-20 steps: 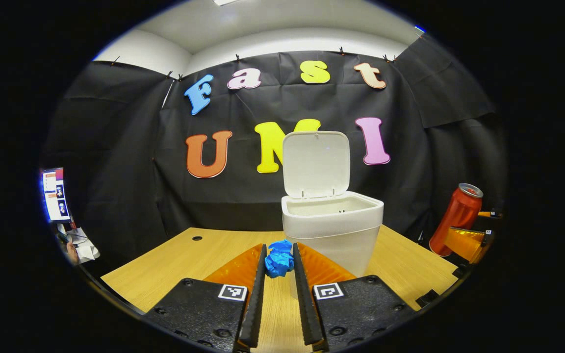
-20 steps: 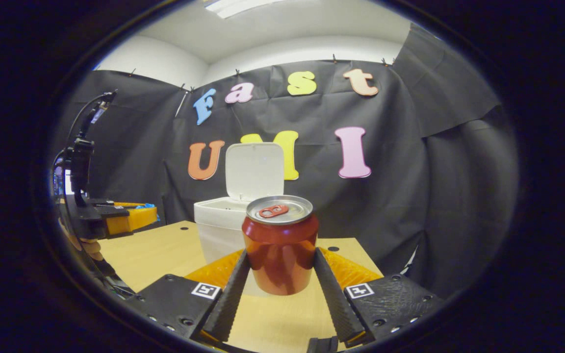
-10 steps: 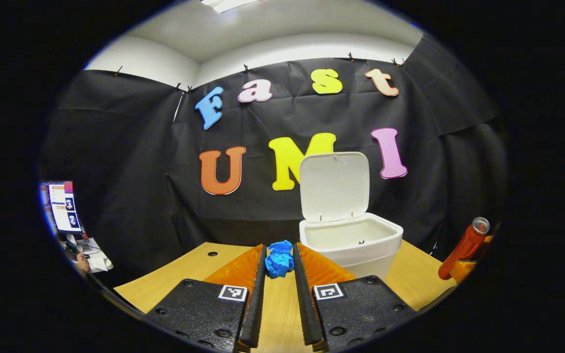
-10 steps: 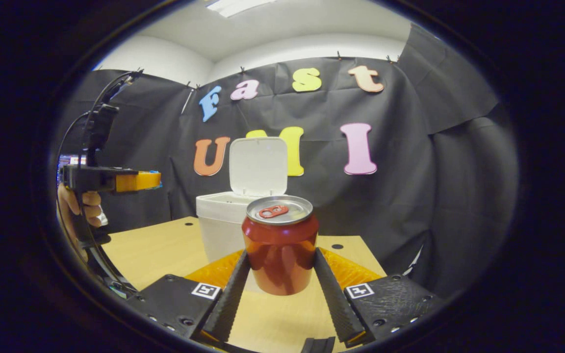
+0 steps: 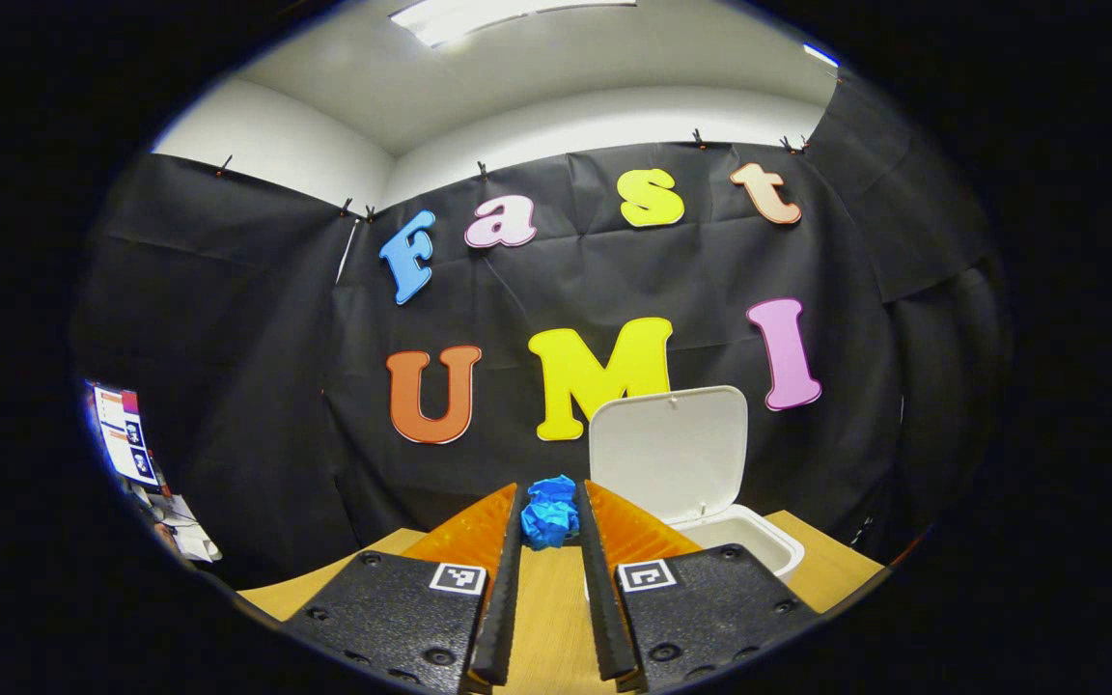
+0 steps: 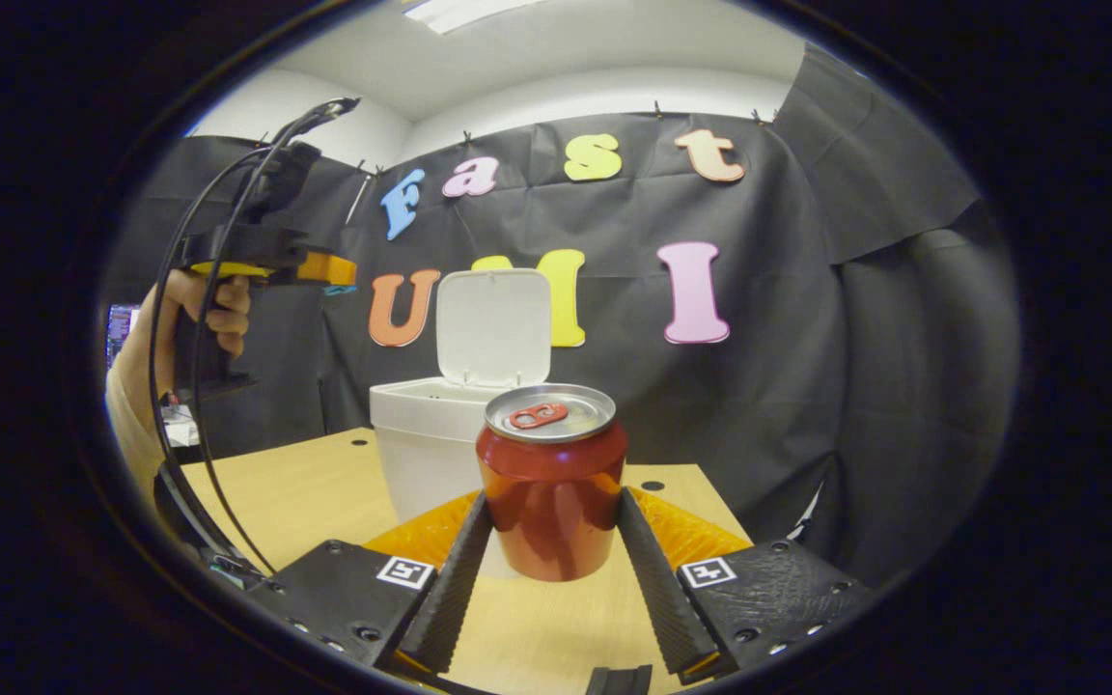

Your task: Press the lid of the desktop garbage bin to open it, pick up the crumpled paper on the desktop and throw it into the bin, then pick up the pop can on the desktop and drop it into the bin, and finally close the garbage bin lid.

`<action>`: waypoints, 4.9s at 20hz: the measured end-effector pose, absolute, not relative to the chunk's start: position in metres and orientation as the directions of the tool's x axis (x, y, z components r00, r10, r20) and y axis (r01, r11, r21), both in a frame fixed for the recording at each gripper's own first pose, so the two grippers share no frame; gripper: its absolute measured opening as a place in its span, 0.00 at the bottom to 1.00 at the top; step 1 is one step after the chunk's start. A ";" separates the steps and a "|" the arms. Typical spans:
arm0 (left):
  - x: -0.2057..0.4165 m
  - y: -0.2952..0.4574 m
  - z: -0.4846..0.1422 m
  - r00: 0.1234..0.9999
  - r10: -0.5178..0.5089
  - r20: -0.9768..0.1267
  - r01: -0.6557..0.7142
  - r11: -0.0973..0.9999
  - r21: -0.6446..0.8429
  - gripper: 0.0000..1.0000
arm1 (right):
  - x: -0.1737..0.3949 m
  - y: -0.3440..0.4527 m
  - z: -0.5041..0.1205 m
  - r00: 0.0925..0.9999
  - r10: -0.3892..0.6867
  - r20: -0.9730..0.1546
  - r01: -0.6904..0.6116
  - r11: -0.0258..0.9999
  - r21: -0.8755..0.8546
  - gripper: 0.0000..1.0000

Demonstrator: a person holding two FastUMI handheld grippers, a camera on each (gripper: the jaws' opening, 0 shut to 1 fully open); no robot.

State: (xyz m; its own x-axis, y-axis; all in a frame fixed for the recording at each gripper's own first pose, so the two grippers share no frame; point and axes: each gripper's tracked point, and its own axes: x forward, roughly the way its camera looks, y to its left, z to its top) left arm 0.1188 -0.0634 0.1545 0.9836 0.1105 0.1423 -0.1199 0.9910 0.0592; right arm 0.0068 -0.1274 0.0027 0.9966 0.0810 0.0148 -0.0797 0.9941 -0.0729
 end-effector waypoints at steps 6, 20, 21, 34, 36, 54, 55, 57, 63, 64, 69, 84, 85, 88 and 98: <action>0.177 -0.097 0.155 0.987 0.062 0.151 -0.076 0.993 0.093 0.31 | 0.015 -0.132 -0.005 0.999 0.049 -0.004 -0.050 0.995 -0.081 0.78; 0.231 -0.152 0.124 0.996 -0.012 0.094 0.007 0.999 0.049 0.39 | 0.024 -0.157 -0.003 0.998 -0.056 0.025 0.058 0.994 -0.090 0.78; 0.232 -0.155 0.121 0.996 -0.017 0.084 0.013 0.999 0.047 0.35 | 0.023 -0.158 -0.002 0.998 -0.062 0.028 0.065 0.993 -0.095 0.78; 0.220 -0.188 0.074 0.994 -0.110 -0.001 0.110 0.992 0.053 0.64 | 0.027 -0.161 -0.002 0.994 -0.095 0.055 0.102 0.985 -0.139 0.77; 0.215 -0.194 0.059 0.992 -0.121 -0.036 0.122 0.992 0.031 0.82 | 0.028 -0.165 -0.003 0.992 -0.118 0.051 0.124 0.982 -0.141 0.77; 0.089 -0.132 0.023 0.998 -0.061 -0.010 0.061 0.998 0.006 0.98 | 0.015 -0.141 0.004 0.994 -0.073 0.083 0.088 0.979 -0.185 0.78; 0.082 -0.126 0.013 0.997 -0.077 -0.028 0.077 0.997 -0.023 0.99 | 0.014 -0.138 0.005 0.994 -0.063 0.085 0.078 0.980 -0.184 0.78; 0.071 -0.104 0.006 0.998 -0.059 -0.038 0.058 0.997 -0.041 0.99 | 0.012 -0.135 0.007 0.994 -0.063 0.084 0.077 0.981 -0.176 0.78; 0.054 -0.065 0.003 1.000 -0.029 0.006 0.029 1.000 -0.010 0.99 | -0.003 -0.119 0.021 0.991 -0.107 0.084 0.119 0.981 -0.153 0.78; 0.051 -0.065 0.001 0.999 -0.039 0.001 0.039 0.999 -0.006 0.99 | -0.007 -0.114 0.027 0.990 -0.103 0.091 0.115 0.983 -0.142 0.78; 0.042 -0.065 -0.013 0.997 -0.075 -0.029 0.075 0.997 0.001 0.99 | -0.006 -0.084 0.059 0.994 -0.067 0.091 0.077 0.991 -0.110 0.78; 0.036 -0.030 -0.049 0.993 -0.061 -0.105 0.054 0.996 -0.074 0.99 | 0.065 0.020 0.173 0.990 -0.039 0.137 0.076 0.958 -0.277 0.79; 0.035 -0.030 -0.046 0.993 -0.064 -0.097 0.057 0.996 -0.071 0.99 | 0.077 0.028 0.170 0.992 -0.042 0.118 0.070 0.967 -0.246 0.79; 0.031 -0.027 -0.043 0.994 -0.068 -0.091 0.061 0.995 -0.083 0.99 | 0.104 0.040 0.172 0.996 -0.055 0.066 0.067 0.978 -0.200 0.80; 0.028 -0.010 -0.035 0.996 -0.056 -0.065 0.050 0.995 -0.085 0.99 | 0.176 0.036 0.167 0.993 -0.105 -0.061 0.093 0.979 -0.179 0.79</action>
